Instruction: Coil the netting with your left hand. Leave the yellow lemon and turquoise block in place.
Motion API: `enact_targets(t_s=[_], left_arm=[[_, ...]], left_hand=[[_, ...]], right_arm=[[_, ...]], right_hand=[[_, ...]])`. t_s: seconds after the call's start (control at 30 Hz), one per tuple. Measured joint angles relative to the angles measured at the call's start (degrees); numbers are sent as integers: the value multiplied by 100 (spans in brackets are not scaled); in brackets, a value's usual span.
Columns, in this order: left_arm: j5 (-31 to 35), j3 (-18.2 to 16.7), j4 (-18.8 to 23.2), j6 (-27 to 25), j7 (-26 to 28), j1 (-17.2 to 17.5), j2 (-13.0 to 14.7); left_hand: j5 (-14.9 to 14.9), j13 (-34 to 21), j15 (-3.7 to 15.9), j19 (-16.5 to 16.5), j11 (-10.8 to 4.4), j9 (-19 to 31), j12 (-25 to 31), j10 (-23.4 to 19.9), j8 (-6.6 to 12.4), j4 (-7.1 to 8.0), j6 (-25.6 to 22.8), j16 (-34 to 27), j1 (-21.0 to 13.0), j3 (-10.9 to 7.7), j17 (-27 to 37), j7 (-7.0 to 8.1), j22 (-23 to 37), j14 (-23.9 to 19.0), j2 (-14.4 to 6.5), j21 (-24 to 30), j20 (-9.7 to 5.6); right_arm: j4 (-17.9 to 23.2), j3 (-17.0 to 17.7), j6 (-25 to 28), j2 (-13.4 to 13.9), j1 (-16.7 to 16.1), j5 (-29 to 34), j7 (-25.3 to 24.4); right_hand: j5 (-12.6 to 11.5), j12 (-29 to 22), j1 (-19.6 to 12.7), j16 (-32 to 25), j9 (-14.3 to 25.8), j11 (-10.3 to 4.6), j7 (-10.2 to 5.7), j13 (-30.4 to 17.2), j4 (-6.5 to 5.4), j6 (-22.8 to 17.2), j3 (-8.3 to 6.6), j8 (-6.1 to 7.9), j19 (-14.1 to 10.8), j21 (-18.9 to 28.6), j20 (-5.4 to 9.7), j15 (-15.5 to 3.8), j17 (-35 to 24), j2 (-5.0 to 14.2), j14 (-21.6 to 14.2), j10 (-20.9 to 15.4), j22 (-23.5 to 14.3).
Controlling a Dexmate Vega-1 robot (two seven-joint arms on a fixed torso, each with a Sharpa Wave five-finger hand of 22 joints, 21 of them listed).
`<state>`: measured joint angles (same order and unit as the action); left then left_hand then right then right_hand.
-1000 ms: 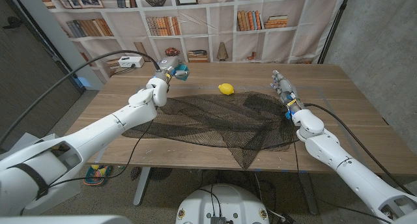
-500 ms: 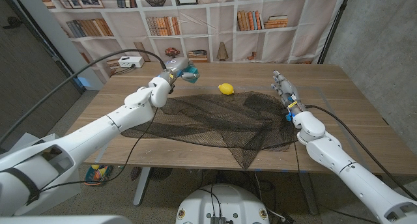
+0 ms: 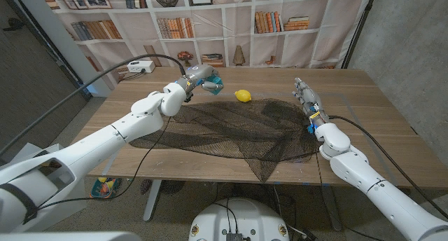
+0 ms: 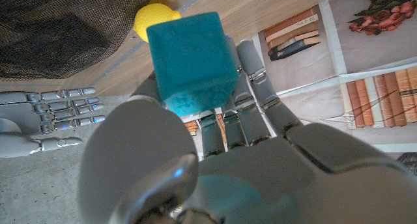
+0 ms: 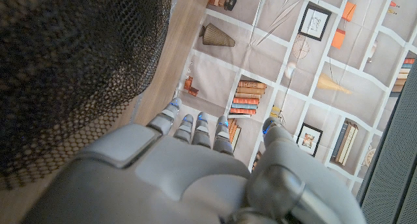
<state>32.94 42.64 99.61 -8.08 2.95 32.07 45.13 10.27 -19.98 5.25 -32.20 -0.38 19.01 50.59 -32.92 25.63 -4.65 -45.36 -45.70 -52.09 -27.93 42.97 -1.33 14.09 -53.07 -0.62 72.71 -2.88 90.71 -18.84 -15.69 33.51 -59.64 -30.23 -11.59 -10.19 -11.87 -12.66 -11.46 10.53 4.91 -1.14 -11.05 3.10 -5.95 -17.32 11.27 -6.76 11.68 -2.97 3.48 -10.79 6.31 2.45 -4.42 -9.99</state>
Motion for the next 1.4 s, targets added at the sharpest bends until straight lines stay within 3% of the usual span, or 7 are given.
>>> enact_targets(t_s=[0.73, 1.4], left_arm=[[176, 87, -96, 745, -889, -126, -198], [316, 339, -341, 1036, -1454, -277, -440]], left_hand=[[0, 0, 90, 97, 30, -14, 8, -30, 0, 23, 2, 90, -5, 24, -53, 0, -132, -91, 5, 133, -8], [0, 0, 110, 132, 60, -14, 8, -60, -24, 24, -61, 145, -35, 25, -77, 0, -238, -133, 35, 274, 10]], right_arm=[[338, 117, -23, 42, -325, 177, -320], [320, 152, -6, 39, -368, 187, -337]], right_hand=[[0, -3, 0, 0, 0, 0, 1, 0, 0, 1, 0, 0, 0, 0, 0, -1, 0, 0, 1, 0, 0], [0, -4, 0, 0, 0, 0, 1, 0, 0, 1, 0, 0, 0, 0, 0, -1, 0, 0, 1, 0, 0]])
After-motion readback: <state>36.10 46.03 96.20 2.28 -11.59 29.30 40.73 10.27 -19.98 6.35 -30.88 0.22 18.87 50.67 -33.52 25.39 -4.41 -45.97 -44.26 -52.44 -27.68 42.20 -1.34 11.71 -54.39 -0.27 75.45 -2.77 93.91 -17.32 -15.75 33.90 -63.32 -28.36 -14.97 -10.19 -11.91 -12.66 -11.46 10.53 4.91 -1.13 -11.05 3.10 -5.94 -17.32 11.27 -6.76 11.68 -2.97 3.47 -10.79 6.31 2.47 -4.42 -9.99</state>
